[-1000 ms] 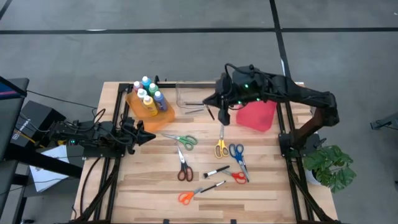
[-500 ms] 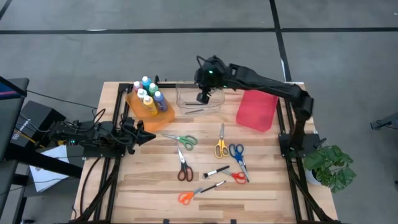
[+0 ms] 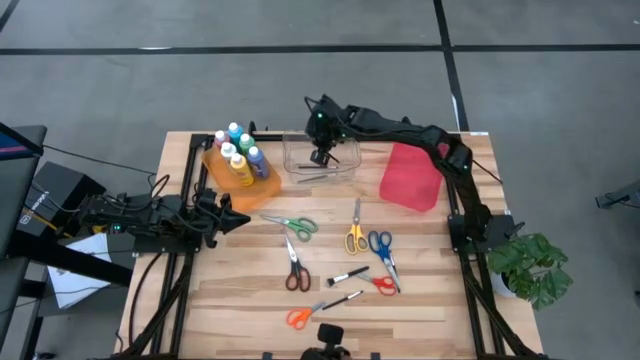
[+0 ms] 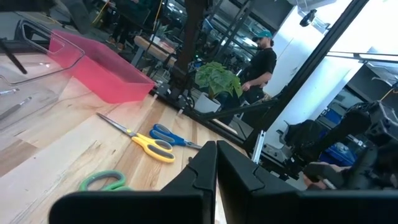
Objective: Pick & Place Paint Supplies
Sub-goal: Put the black paint brush into the transparent bin
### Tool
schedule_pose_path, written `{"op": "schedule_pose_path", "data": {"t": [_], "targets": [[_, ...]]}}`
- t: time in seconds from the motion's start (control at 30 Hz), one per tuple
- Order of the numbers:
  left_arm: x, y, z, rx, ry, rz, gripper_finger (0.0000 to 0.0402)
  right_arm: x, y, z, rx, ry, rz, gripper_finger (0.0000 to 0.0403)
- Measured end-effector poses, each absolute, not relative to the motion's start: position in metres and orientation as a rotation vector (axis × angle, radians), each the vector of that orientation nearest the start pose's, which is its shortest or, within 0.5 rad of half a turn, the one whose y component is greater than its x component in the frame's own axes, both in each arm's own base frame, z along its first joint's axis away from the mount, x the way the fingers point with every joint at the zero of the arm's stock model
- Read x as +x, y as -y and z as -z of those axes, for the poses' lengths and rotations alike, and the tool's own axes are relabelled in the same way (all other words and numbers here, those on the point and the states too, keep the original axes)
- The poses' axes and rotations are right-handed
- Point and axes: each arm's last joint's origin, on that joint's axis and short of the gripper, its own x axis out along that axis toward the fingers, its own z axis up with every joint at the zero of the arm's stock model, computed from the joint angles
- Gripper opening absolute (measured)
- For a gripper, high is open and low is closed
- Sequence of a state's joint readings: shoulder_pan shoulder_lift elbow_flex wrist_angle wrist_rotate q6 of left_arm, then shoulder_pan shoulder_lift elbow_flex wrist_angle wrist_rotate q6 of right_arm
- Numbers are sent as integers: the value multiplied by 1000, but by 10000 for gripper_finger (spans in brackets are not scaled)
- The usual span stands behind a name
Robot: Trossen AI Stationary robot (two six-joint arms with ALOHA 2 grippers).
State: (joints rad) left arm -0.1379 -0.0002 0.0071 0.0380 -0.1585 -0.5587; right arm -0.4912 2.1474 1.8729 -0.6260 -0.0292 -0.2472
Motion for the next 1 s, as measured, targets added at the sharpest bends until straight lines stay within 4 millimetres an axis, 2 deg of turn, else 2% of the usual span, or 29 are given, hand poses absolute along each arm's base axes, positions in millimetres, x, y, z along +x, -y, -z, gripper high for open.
{"op": "schedule_pose_path", "data": {"t": [0.43,0.53,0.67,0.8,0.9,1.0], "targets": [[97,9,-170,-566,49,-8,6,419,220,-239,-13,-964,298,33],[97,9,-170,-565,49,-8,6,417,219,-237,10,-989,300,61],[97,9,-170,-565,49,-8,6,412,216,-239,77,-1049,314,125],[97,9,-170,-565,49,-8,6,399,203,-274,134,-1099,278,203],[97,9,-170,-565,49,-8,6,384,174,-305,148,-1141,206,245],[97,9,-170,-565,49,-8,6,372,137,-333,142,-1124,126,257]]}}
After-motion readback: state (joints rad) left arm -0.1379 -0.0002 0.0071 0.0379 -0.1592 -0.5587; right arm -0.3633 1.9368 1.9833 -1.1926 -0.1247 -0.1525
